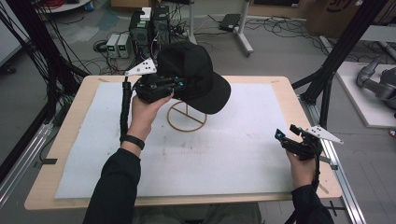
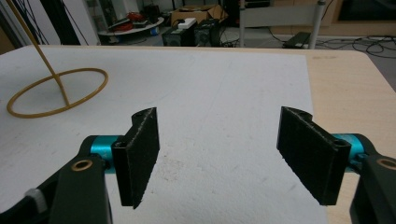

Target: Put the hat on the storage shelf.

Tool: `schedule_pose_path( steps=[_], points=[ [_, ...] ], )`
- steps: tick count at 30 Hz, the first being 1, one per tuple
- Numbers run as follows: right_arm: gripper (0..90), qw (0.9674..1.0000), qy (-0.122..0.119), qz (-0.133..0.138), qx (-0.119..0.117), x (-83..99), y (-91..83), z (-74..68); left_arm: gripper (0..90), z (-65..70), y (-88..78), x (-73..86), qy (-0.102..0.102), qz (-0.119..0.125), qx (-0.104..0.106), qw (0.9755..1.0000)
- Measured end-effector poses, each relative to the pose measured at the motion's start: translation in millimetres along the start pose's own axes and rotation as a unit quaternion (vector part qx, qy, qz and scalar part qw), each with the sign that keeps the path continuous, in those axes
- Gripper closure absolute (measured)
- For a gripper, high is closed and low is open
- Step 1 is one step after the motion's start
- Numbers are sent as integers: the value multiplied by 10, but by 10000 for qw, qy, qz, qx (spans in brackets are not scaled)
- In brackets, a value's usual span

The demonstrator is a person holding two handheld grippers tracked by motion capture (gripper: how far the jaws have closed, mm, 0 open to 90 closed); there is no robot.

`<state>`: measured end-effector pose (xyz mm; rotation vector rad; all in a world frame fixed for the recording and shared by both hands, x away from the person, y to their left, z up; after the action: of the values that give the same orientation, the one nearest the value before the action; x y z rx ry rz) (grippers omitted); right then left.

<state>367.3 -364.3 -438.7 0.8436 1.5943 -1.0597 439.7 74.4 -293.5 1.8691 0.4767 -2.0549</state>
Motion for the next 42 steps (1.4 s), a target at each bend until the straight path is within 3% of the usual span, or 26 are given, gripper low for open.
schedule_pose_path(
  steps=[3,7,9,13,14,17,21,23,26,33,36,39,42],
  points=[
    [295,10000,2,5,4,0,-3,1,839,17,-30,19,-22,60,18,10000],
    [295,10000,1,-2,4,2,0,3,814,68,-58,75,58,-116,-13,9999],
    [295,10000,9,-31,-16,4,4,-7,700,72,-74,87,-9,-43,-119,9999],
    [295,10000,2,-44,-22,3,6,-24,649,58,-107,106,36,-105,-326,9994],
    [295,10000,7,-48,-30,2,7,-30,576,48,-118,108,11,-75,-395,9992],
    [295,10000,-11,-41,-26,3,11,-28,544,29,-175,117,-9,-15,-538,9986],
    [295,10000,21,-48,-39,6,11,-23,395,57,-309,148,-15,17,-710,9975],
    [295,10000,28,-40,-33,4,15,-21,367,83,-400,192,83,-39,-815,9966],
    [295,10000,21,-41,-76,3,36,-29,294,123,-560,297,225,-103,-934,9953],
    [294,9999,6,-67,-144,4,79,-58,213,173,-958,666,227,-198,-1017,9944],
    [294,9997,26,-92,-210,8,99,-77,208,177,-1101,849,192,-196,-1078,9938],
    [294,9996,-6,-115,-260,17,116,-93,205,137,-1200,1026,93,-347,-1160,9926],
    [294,9996,-9,-100,-277,13,119,-99,205,76,-1285,1177,151,-483,-1283,9904]
  ],
)
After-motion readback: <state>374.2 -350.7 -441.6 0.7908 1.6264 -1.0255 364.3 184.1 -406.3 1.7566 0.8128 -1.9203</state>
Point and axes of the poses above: each handheld gripper's, and its own axes: y roughly forward along the jaws, x roughly out of its underside, z roughly to its right, the point moved 5 cm from there along y, roughly forward along the jaws, and after that the axes turned 5 degrees about z, right-handed, at the moved point
